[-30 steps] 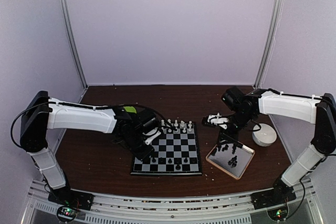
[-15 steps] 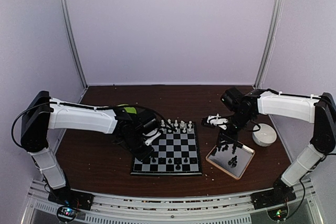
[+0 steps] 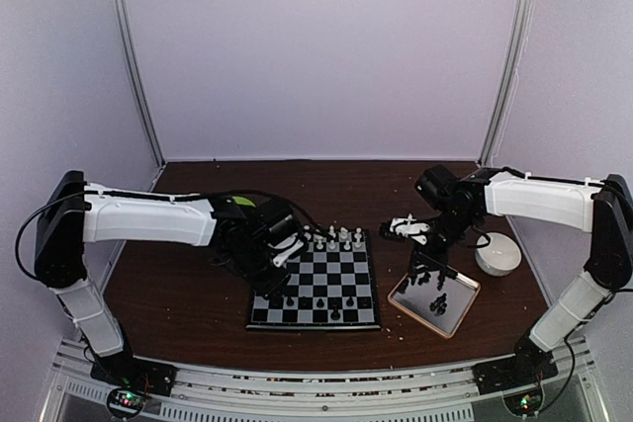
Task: Set up the chess pieces on the board
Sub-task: Place the pawn at g7, then pick up the rook from the storage box, then place the rook at a8.
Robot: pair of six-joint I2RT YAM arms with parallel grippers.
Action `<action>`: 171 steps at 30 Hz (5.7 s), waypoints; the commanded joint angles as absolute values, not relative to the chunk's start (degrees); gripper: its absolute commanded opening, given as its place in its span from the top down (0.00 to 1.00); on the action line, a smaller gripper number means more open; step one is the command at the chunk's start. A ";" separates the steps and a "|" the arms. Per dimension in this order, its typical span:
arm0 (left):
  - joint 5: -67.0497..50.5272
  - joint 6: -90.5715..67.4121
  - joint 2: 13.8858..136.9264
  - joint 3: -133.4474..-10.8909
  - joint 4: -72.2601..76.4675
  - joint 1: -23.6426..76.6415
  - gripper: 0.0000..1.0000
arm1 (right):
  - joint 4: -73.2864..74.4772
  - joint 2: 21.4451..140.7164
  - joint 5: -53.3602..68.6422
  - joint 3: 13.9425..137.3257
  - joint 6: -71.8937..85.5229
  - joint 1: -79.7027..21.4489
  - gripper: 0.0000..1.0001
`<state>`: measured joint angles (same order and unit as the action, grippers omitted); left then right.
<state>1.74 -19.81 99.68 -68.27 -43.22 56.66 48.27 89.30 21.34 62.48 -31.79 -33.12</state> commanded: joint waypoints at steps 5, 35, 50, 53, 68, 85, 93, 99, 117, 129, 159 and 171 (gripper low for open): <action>5.50 -13.81 91.06 -79.69 -41.90 50.03 0.55 | 50.14 84.41 16.48 63.21 -32.44 -30.32 0.74; 0.67 -7.26 94.83 -85.34 -33.62 39.64 0.55 | 61.79 77.13 12.58 51.86 -43.27 -30.21 0.73; 0.52 -6.96 95.81 -85.47 -33.62 39.64 0.55 | 56.02 81.01 9.56 48.71 -41.47 -36.62 0.73; 0.18 -6.87 95.80 -85.60 -33.58 39.64 0.55 | 55.20 81.92 8.79 48.54 -41.29 -36.91 0.73; -0.39 -6.55 96.41 -85.78 -33.82 39.65 0.55 | 52.42 85.12 7.51 47.76 -40.07 -37.94 0.82; -1.28 -6.24 96.18 -86.57 -34.66 39.64 0.55 | 64.05 78.06 8.97 57.10 -39.12 -39.62 0.92; -0.63 -6.02 95.48 -86.57 -34.88 39.66 0.55 | 63.40 83.31 8.89 66.52 -37.60 -44.93 0.92; -0.06 -5.80 94.71 -86.57 -34.98 39.64 0.55 | 63.06 89.98 8.59 73.71 -37.87 -49.47 0.92; 0.50 -5.55 92.40 -86.31 -35.12 39.64 0.54 | 67.42 106.43 9.03 93.22 -38.34 -56.65 0.92; 0.59 -5.36 92.59 -86.31 -35.20 39.65 0.54 | 67.14 105.35 11.25 86.77 -39.81 -62.52 0.92; 0.38 -5.13 93.04 -86.25 -35.42 39.64 0.54 | 58.96 109.51 6.11 80.95 -37.09 -61.50 0.92; 0.17 -5.12 93.18 -86.31 -35.50 39.64 0.54 | 58.65 109.96 6.83 80.68 -36.94 -60.99 0.88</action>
